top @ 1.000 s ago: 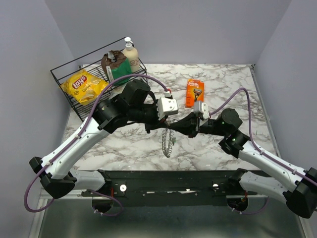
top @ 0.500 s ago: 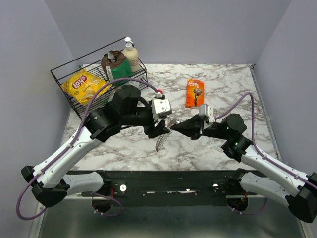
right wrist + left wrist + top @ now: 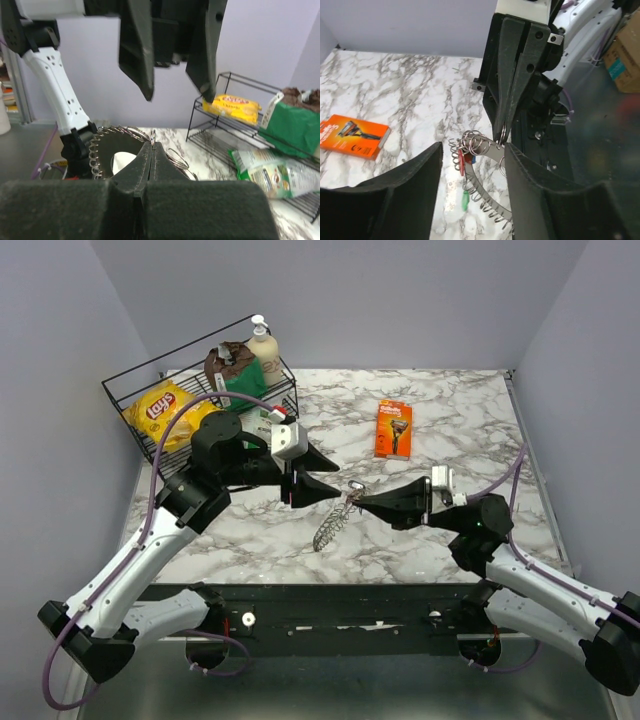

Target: Put the keys on the keyring

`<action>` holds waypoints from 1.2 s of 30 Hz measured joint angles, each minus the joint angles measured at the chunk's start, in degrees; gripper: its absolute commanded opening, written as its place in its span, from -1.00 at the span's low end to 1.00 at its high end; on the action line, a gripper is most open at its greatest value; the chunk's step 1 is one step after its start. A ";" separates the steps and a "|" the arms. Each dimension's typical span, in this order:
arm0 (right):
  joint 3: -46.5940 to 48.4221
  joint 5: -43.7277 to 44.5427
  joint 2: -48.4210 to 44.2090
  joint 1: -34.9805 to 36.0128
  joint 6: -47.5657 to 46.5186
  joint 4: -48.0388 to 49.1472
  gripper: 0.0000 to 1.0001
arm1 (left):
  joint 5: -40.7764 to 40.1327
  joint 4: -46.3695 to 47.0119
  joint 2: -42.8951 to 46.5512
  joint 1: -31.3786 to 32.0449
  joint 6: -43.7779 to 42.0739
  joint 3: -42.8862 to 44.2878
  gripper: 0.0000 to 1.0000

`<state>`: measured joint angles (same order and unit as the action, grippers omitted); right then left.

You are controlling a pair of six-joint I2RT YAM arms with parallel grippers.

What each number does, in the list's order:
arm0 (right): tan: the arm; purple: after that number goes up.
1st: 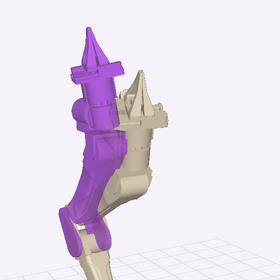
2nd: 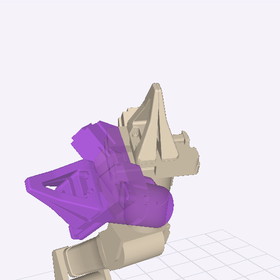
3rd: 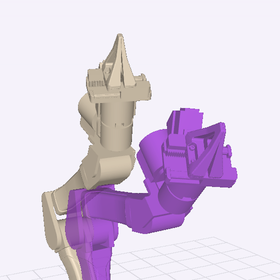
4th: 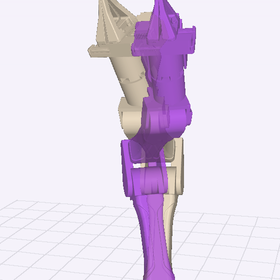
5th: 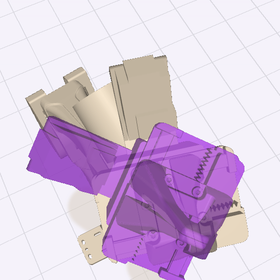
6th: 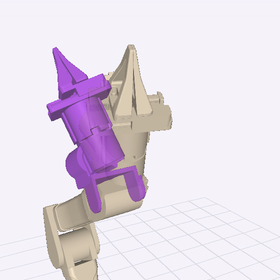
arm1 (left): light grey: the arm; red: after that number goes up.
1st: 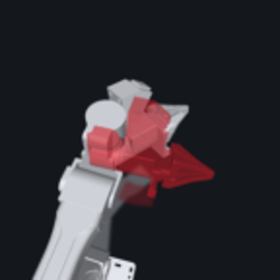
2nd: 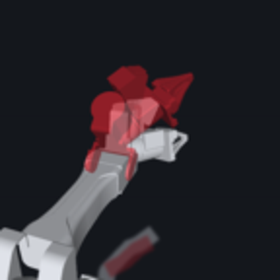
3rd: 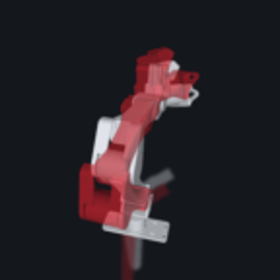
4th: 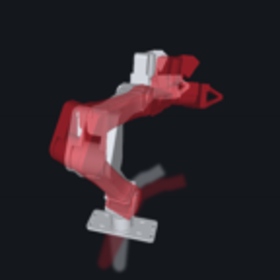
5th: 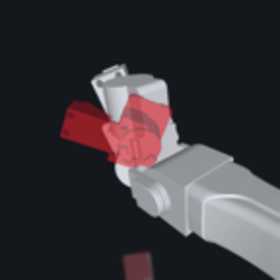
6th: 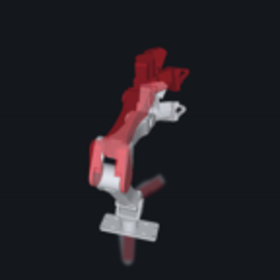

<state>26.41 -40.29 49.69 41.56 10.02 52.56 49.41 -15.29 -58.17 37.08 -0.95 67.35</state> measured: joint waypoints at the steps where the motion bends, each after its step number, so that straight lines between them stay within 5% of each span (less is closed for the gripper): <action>1: -0.22 -0.26 -0.02 0.00 0.59 1.70 -0.99 | 1.44 0.92 -0.15 -0.24 0.68 -0.33 -0.10; 8: -0.76 -2.08 0.31 0.00 3.80 10.01 -0.99 | 6.27 3.87 -2.60 -0.24 2.80 -0.28 -0.33; 26: -0.79 -2.21 2.27 0.00 5.27 13.55 -0.99 | 6.47 5.14 -3.87 3.30 2.91 -0.28 -0.24; 36: -0.90 -2.21 2.29 0.00 5.62 13.92 -0.99 | 4.68 4.46 -3.78 3.69 2.19 -0.28 -0.03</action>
<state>25.52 -42.50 51.99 41.56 15.64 66.48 54.08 -10.83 -61.95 40.77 1.23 67.07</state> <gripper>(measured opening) 0.013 0.480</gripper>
